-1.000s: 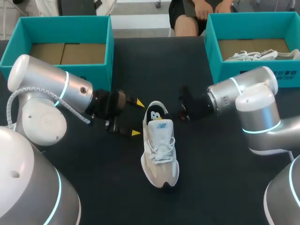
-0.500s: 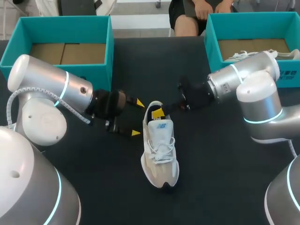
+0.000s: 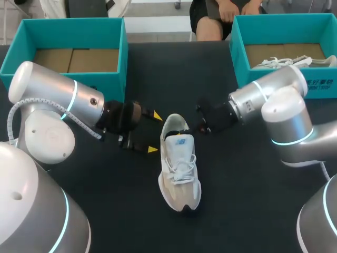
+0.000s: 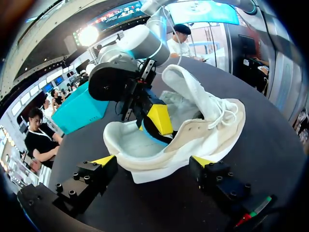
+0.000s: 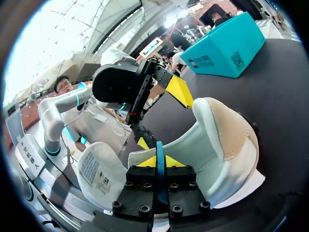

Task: Take the shoe out of the shoebox, open the shoe tongue, remove and reinsert the insole, then place the shoe into the shoebox

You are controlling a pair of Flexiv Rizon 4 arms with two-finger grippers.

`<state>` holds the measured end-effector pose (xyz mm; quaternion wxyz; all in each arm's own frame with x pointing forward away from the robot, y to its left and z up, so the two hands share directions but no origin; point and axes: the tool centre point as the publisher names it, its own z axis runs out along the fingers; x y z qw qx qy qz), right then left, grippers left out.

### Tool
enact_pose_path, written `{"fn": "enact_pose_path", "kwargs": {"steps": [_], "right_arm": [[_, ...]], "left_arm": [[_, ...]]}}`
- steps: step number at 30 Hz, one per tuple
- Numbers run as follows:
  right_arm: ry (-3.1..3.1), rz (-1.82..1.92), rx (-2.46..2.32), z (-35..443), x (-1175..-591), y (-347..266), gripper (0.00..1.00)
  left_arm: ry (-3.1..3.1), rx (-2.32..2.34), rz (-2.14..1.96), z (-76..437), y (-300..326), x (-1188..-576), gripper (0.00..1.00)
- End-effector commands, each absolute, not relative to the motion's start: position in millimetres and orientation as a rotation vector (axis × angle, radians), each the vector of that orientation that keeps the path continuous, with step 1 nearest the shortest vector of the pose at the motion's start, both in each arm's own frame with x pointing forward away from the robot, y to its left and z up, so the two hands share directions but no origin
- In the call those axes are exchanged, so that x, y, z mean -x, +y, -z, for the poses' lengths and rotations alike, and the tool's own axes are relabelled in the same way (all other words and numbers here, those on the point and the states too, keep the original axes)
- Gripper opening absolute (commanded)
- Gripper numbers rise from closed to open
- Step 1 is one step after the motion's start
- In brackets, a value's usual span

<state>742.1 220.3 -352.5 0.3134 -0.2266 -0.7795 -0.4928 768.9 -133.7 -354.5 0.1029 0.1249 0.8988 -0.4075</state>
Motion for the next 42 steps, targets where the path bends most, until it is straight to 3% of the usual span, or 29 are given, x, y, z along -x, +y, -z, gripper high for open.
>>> {"fn": "enact_pose_path", "kwargs": {"steps": [1,5,21,36,42], "right_arm": [[-2.079,1.305,0.604,349,-742,220,0.24],[-2.118,1.306,0.583,337,-747,219,0.34],[-2.2,1.35,0.453,309,-764,239,0.45],[-2.371,1.391,0.534,243,-779,212,0.48],[-2.374,1.359,0.712,236,-773,195,0.4]], "left_arm": [[2.655,-0.368,1.197,354,-135,-769,1.0],[2.655,-0.368,1.197,354,-135,-769,1.0],[2.655,-0.368,1.197,354,-135,-769,1.0],[2.655,-0.368,1.197,354,-135,-769,1.0],[2.655,-0.368,1.197,354,-135,-769,1.0]]}}
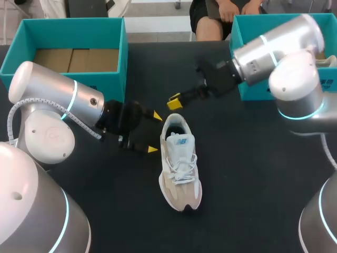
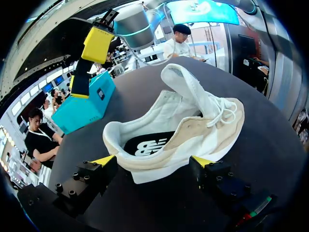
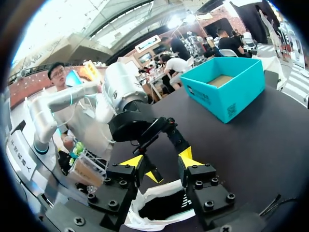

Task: Take the shoe out of the shoebox, open the shoe tongue, remove and reinsert the insole, then place the shoe into the shoebox

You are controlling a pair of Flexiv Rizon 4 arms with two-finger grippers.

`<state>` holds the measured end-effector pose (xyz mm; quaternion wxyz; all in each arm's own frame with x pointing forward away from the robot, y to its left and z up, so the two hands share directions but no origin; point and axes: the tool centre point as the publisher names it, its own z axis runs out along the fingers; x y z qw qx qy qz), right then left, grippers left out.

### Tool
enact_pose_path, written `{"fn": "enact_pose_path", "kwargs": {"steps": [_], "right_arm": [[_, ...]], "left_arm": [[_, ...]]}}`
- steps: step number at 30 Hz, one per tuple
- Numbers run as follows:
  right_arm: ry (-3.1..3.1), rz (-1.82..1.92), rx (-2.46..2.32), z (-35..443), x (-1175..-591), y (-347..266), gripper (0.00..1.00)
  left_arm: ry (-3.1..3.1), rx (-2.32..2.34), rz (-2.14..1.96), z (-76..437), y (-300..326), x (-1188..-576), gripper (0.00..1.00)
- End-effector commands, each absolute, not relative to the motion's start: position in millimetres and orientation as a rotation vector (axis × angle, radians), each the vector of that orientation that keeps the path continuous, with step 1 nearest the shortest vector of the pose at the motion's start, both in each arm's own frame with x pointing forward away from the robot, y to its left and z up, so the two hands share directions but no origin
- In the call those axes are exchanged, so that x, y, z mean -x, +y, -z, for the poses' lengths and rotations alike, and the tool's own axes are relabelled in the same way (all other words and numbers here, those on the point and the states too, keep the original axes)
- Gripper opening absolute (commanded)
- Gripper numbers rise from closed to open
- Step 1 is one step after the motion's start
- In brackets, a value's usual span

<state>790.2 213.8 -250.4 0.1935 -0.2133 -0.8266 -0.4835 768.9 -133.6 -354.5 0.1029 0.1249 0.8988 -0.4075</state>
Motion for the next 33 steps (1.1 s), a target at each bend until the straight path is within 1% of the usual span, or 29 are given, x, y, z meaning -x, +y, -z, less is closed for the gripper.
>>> {"fn": "enact_pose_path", "kwargs": {"steps": [1,3,5,6,7,8,11,22,26,29,33], "right_arm": [[-2.379,1.351,0.729,233,-773,194,0.39],[-2.38,1.328,0.771,226,-774,193,0.34],[-2.388,1.285,0.832,220,-773,193,0.26],[-2.383,1.277,0.874,216,-773,194,0.11],[-2.385,1.275,0.901,214,-773,194,0.09],[-2.388,1.257,0.938,212,-772,194,0.0],[-2.399,1.082,1.159,208,-771,195,0.0],[-2.399,1.082,1.159,208,-771,195,0.0],[-2.399,1.082,1.159,208,-771,195,0.0],[-2.461,0.921,1.387,219,-773,199,0.0],[-2.473,0.76,1.574,231,-773,205,0.0]], "left_arm": [[2.655,-0.368,1.197,354,-135,-769,1.0],[2.655,-0.368,1.197,354,-135,-769,1.0],[2.655,-0.368,1.197,354,-135,-769,1.0],[2.655,-0.368,1.197,354,-135,-769,1.0],[2.655,-0.368,1.197,354,-135,-769,1.0],[2.655,-0.368,1.197,354,-135,-769,1.0],[2.655,-0.368,1.197,354,-135,-769,1.0],[2.655,-0.368,1.197,354,-135,-769,1.0],[2.664,-0.441,1.209,336,-110,-772,1.0],[2.701,-0.493,1.186,327,-94,-781,1.0],[2.734,-0.55,1.185,323,-73,-794,1.0]]}}
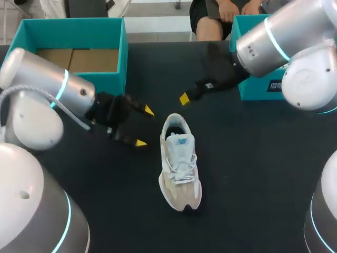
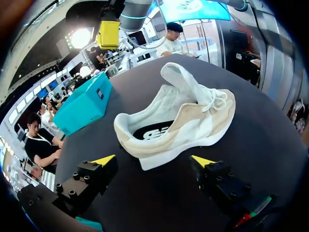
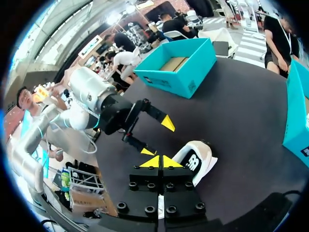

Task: Take the shoe out of the shoebox, open the shoe tongue, remove and reinsert the insole, then place the shoe into the shoebox

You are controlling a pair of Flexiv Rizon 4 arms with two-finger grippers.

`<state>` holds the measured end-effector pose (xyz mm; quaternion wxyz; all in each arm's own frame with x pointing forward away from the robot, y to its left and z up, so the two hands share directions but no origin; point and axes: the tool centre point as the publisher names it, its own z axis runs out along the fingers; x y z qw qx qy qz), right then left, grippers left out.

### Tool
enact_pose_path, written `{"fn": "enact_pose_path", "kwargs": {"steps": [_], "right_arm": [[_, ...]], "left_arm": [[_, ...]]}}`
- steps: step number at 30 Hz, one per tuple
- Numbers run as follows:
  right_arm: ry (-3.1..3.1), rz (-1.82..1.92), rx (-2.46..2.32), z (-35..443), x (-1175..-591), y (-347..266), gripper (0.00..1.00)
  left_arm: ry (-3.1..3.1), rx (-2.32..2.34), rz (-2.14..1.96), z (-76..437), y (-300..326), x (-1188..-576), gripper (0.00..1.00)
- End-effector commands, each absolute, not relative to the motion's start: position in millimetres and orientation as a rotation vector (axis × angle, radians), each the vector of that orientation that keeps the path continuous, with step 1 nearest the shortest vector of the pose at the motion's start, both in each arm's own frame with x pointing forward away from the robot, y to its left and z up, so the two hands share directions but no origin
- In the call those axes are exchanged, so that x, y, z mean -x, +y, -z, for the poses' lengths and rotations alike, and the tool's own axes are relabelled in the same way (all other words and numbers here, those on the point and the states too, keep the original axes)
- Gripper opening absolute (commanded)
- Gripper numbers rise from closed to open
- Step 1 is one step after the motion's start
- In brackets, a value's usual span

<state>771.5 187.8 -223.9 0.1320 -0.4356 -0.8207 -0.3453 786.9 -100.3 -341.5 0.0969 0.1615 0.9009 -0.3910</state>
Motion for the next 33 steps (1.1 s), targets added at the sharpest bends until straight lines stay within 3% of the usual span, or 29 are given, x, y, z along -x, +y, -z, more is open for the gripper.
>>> {"fn": "enact_pose_path", "kwargs": {"steps": [1,12,33], "right_arm": [[-2.477,0.731,1.592,233,-773,206,0.0],[-2.472,0.571,1.906,260,-765,211,0.0],[-2.472,0.571,1.906,260,-765,211,0.0]], "left_arm": [[2.731,-0.554,1.182,322,-70,-795,1.0],[2.727,-0.634,1.198,303,-40,-802,1.0],[2.727,-0.634,1.198,303,-40,-802,1.0]]}}
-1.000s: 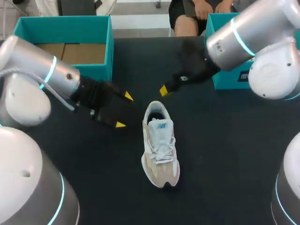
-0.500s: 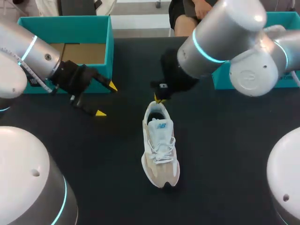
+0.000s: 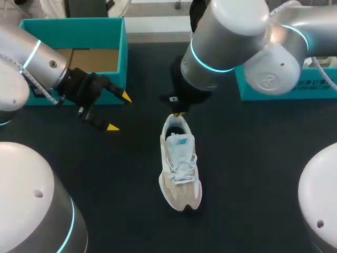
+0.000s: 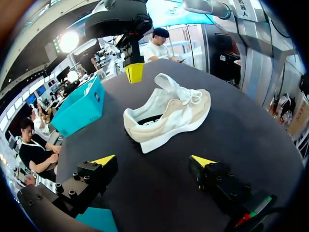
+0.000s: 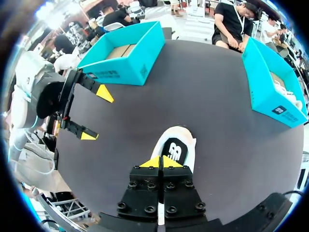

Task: Take the shoe out of the shoebox, open the shoe tongue, remove and reinsert the insole, then place the shoe into the shoebox

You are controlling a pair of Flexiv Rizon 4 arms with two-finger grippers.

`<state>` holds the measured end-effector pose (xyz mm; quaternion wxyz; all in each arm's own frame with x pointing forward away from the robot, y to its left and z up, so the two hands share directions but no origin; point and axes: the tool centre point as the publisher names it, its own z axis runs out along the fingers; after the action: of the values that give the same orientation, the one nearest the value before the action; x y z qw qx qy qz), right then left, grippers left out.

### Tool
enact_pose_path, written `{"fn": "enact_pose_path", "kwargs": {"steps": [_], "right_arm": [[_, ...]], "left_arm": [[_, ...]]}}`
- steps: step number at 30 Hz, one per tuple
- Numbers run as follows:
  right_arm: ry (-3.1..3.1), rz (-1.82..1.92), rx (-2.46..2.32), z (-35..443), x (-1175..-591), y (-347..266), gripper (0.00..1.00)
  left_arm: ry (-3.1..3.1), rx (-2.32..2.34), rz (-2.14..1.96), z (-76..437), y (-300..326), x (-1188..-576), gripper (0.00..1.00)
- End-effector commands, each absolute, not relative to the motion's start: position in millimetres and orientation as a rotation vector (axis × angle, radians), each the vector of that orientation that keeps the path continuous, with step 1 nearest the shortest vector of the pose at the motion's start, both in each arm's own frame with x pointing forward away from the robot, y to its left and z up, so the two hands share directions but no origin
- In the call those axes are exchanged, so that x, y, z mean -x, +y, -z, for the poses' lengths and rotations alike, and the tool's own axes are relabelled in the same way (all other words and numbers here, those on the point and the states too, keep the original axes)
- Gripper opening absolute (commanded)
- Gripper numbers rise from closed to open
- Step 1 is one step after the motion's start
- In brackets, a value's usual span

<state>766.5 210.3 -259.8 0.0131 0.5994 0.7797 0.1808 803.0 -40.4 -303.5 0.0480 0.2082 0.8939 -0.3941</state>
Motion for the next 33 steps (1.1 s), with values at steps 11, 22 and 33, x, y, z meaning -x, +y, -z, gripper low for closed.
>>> {"fn": "enact_pose_path", "kwargs": {"steps": [11,22,33], "right_arm": [[2.422,-0.56,-1.868,260,-765,211,0.0],[2.376,-0.523,-1.923,282,-758,211,0.0],[2.381,-0.462,-1.996,314,-746,214,0.0]], "left_arm": [[2.727,-0.634,1.198,303,-40,-802,1.0],[2.727,-0.634,1.198,303,-40,-802,1.0],[2.727,-0.634,1.198,303,-40,-802,1.0]]}}
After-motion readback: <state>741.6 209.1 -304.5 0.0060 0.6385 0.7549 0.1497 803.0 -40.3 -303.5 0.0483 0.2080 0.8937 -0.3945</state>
